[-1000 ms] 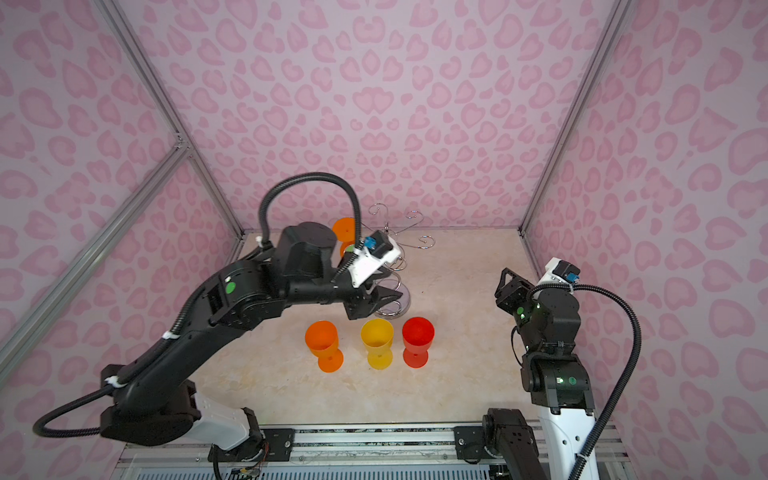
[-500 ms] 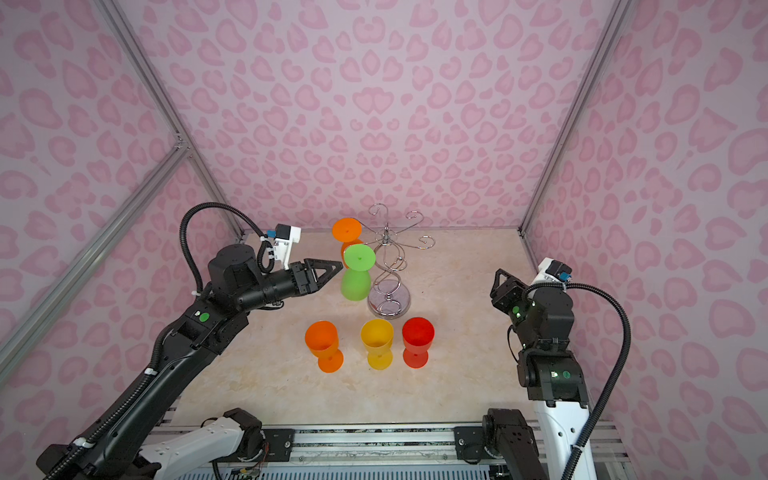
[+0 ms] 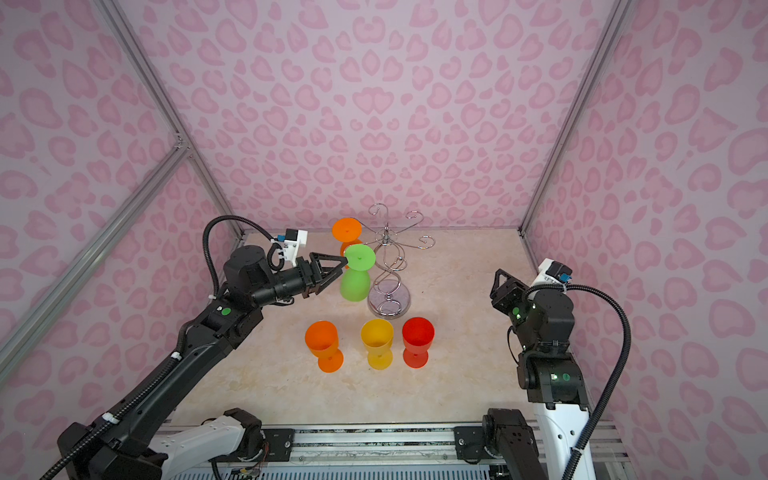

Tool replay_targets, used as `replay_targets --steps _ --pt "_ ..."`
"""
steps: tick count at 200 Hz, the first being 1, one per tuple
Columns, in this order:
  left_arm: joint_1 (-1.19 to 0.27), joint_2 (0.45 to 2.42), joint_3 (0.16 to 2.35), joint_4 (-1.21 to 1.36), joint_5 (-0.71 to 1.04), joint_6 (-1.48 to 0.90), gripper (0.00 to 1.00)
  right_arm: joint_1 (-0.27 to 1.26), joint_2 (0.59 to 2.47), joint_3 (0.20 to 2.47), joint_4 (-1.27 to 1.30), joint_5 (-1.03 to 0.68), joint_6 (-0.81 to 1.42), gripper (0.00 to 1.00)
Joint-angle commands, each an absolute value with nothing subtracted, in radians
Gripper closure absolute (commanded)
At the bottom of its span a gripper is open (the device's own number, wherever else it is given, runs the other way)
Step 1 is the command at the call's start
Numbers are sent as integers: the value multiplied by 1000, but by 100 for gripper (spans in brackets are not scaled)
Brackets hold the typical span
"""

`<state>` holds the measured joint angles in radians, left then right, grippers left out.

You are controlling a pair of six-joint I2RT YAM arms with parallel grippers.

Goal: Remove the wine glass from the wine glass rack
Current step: 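Open the left gripper and move it to the green glass on the rack, then close the left gripper on the green glass's base rim on the rack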

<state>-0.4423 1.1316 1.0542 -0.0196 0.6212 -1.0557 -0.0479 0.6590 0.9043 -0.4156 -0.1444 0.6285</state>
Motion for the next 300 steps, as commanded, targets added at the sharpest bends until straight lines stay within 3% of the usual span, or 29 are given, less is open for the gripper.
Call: replay_targets --steps 1,125,197,300 --pt "-441 1145 1043 66 651 -1095 31 -48 664 897 -388 -160 637 47" --pt "-478 1215 1038 184 675 -1186 36 -48 678 891 -365 -173 655 47" --pt "-501 1232 1057 173 644 -1170 52 -48 669 882 -369 -167 653 47" --pt "-503 1219 1068 102 592 -1110 59 -49 663 873 -368 -164 651 47"
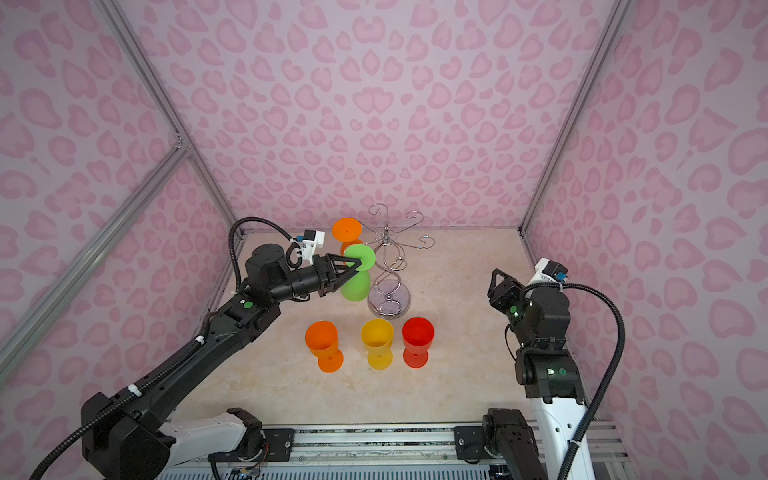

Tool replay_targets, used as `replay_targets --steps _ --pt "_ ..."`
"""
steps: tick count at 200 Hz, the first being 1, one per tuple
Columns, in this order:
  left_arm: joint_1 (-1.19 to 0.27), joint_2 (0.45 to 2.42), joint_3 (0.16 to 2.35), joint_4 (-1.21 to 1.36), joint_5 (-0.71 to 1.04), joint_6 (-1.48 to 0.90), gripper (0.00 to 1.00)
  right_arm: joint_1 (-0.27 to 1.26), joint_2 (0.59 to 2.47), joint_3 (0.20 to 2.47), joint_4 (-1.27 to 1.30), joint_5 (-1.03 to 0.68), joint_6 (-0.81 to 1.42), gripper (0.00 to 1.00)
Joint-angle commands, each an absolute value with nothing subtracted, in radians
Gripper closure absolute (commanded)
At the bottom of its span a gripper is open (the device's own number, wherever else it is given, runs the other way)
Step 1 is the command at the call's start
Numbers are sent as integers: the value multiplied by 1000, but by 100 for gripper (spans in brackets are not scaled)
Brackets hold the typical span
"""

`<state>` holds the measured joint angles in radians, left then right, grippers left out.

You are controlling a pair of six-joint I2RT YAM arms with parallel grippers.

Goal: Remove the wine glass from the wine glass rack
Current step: 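Close the left gripper on the green glass's base rim on the rack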

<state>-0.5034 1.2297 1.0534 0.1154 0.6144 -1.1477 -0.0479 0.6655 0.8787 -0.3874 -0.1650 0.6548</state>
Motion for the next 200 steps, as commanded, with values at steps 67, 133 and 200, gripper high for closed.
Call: replay_targets --steps 67,133,200 --pt "-503 1229 1083 92 586 -1109 63 -53 652 864 -370 -163 652 47" --pt "-503 1230 1093 74 581 -1098 75 -59 644 856 -373 -163 652 47" --pt "-503 1225 1100 61 584 -1092 91 -62 638 851 -373 -166 655 47"
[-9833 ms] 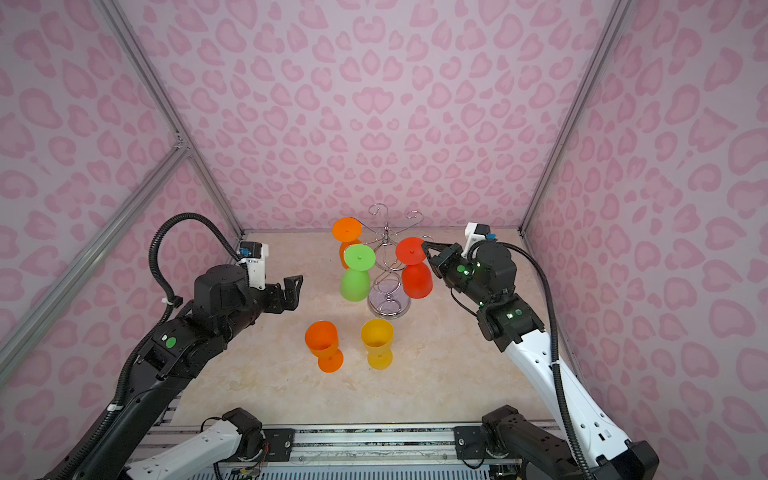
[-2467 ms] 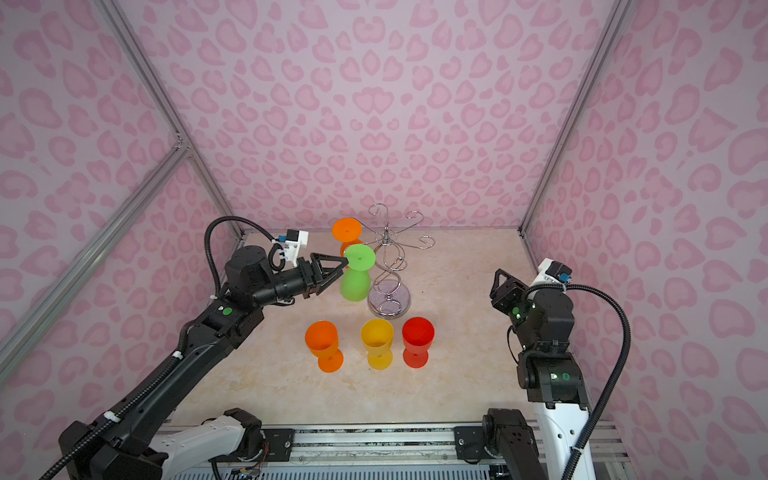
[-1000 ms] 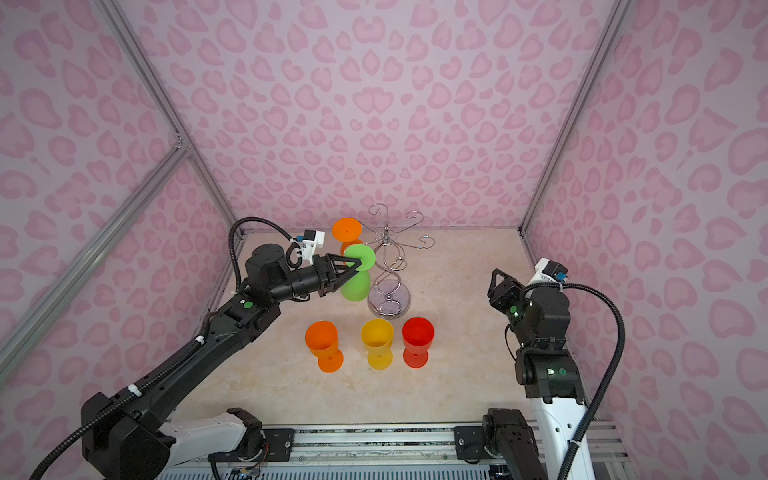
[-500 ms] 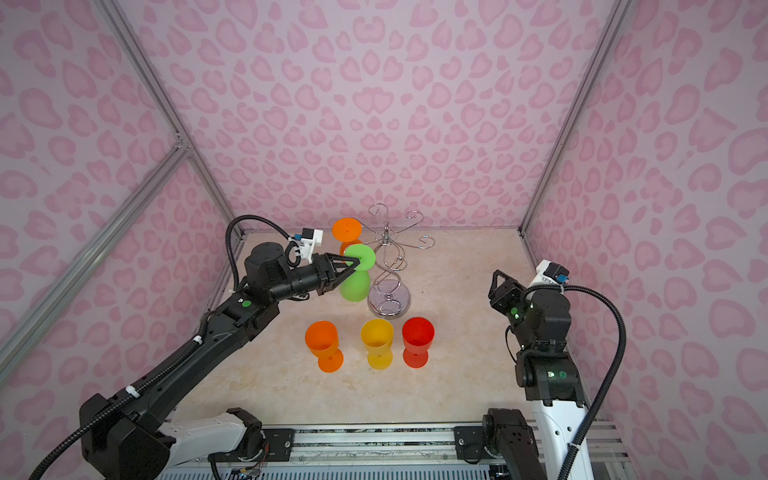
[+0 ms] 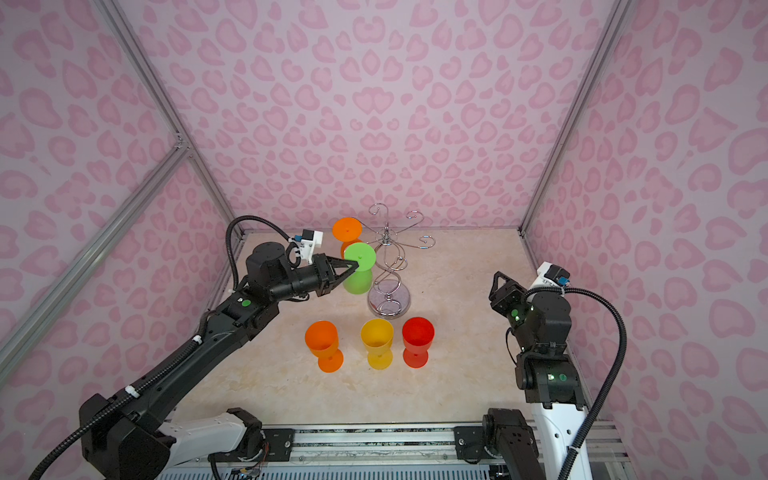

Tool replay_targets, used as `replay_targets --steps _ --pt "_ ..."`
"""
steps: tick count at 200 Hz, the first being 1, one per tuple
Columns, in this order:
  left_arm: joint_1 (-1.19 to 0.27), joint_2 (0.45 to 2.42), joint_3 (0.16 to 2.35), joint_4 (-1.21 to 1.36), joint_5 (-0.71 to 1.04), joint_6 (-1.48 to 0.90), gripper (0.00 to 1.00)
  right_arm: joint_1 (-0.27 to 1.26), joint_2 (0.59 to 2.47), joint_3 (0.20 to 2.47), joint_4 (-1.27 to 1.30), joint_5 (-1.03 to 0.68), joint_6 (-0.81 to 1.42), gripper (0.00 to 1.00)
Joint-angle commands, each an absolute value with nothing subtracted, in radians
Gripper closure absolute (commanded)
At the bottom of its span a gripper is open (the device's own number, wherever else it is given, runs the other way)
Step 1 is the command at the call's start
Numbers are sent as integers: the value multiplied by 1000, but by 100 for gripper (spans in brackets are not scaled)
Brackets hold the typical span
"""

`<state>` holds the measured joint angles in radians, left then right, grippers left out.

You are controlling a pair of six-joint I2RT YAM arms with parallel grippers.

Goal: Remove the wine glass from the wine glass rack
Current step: 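Close the left gripper on the green glass's base rim on the rack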

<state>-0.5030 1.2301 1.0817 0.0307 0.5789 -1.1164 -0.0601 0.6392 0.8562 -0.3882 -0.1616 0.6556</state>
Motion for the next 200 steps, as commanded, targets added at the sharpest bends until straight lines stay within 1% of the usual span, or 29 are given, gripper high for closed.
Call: replay_targets --steps 1,106,163,200 --pt "-503 1225 1100 60 584 -1092 91 -62 638 851 -373 -166 656 47" --pt "-496 1198 1117 38 590 -1121 94 -61 646 853 -361 -181 670 47" --pt "-467 1187 1114 47 614 -1217 98 -62 653 858 -356 -186 672 47" --pt "-447 1193 1124 30 630 -1272 98 -61 661 861 -353 -189 672 47"
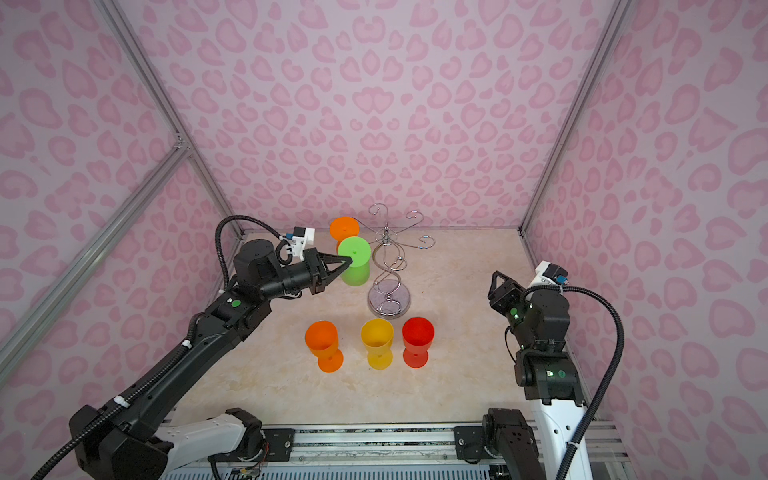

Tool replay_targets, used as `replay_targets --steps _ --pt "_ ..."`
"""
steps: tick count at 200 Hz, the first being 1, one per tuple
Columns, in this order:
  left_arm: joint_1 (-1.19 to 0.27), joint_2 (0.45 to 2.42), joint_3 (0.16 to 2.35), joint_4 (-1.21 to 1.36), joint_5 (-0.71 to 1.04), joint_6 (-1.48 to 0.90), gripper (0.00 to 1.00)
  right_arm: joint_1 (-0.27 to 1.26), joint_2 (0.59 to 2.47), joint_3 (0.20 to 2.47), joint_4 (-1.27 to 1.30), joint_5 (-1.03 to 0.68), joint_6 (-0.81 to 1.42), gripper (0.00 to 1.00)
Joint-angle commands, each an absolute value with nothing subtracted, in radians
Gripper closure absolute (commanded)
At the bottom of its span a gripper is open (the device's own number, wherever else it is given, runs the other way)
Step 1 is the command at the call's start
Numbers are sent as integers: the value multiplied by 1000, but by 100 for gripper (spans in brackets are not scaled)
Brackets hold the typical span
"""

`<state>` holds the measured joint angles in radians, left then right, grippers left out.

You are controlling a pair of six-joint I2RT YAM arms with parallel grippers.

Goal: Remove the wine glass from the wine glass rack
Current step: 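Close the left gripper on the green glass's base rim on the rack, then lift the green glass off the rack hook with the left gripper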

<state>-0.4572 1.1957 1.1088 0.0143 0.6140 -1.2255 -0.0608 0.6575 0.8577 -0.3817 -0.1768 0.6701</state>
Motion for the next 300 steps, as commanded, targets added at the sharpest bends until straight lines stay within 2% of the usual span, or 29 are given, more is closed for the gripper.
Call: replay_targets --steps 1,169,300 --pt "-447 1192 1125 30 630 -1274 98 -62 661 861 -352 -190 672 47" --pt "-422 1277 1217 20 658 -1324 98 -69 643 849 -363 -181 665 47" --pt "-512 1307 1205 24 688 -1313 98 -71 632 836 -367 -184 672 47"
